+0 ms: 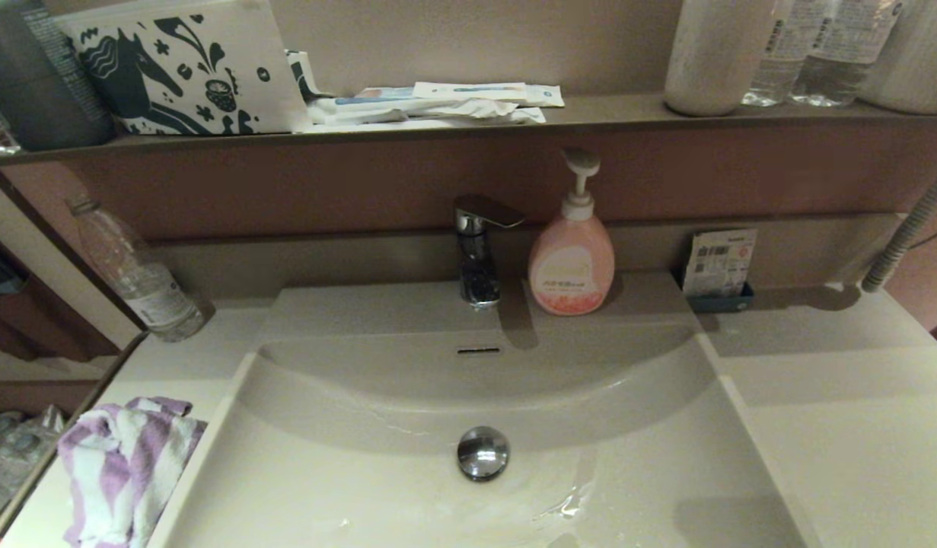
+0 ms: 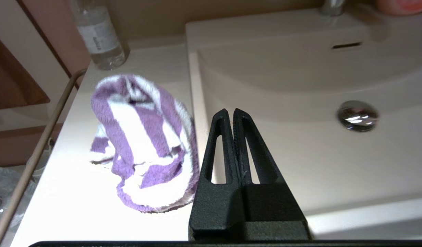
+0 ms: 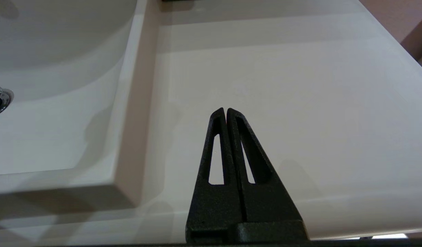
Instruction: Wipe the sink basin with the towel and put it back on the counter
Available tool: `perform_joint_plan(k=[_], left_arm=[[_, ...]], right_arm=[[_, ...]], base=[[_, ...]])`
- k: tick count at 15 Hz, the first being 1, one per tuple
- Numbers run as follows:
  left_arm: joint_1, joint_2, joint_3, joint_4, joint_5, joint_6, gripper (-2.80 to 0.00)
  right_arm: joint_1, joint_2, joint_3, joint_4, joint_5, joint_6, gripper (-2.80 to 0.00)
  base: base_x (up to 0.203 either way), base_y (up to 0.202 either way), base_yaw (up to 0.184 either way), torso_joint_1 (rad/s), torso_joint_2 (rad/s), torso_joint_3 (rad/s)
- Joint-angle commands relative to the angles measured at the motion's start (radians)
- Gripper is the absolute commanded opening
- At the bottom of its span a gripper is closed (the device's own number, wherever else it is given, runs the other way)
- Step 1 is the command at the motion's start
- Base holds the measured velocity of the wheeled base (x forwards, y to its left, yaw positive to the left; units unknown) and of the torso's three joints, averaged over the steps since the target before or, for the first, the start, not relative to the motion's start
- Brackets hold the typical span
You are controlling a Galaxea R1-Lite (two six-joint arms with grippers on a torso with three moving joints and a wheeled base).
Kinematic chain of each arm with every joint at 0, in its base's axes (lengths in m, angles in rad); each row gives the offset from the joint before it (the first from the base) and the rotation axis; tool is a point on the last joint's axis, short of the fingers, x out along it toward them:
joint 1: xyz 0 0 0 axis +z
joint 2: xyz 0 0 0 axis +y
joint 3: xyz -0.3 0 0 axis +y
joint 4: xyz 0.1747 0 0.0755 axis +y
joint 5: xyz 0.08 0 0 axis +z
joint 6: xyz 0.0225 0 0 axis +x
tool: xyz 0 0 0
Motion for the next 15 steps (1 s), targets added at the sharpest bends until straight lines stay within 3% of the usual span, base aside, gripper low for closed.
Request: perform_joint_plan(k=[1, 7, 11, 15], left_arm=[[0.003, -0.001, 0.083, -0.059, 0.007, 0.006, -2.8], [0.003, -0.001, 0.119, -0.095, 0.022, -0.002, -2.8], [0.003, -0.001, 0.119, -0.095, 0.05, -0.124, -2.8], [0.003, -0.001, 0.119, -0.096, 0.06, -0.148, -2.8]], right_arm=[[0.0, 0.001, 0.0, -0.001, 0.0, 0.0, -2.8], [0.0, 0.001, 0.0, -0.001, 0.0, 0.0, -2.8], [0.0, 0.001, 0.0, -0.001, 0.0, 0.0, -2.8], [0.0, 0.001, 0.0, -0.001, 0.0, 0.0, -2.8]], base=[[0.0, 0.0, 0.0, 0.0, 0.0, 0.0], [0.0, 0.0, 0.0, 0.0, 0.0, 0.0], [0.0, 0.0, 0.0, 0.0, 0.0, 0.0], [0.0, 0.0, 0.0, 0.0, 0.0, 0.0]])
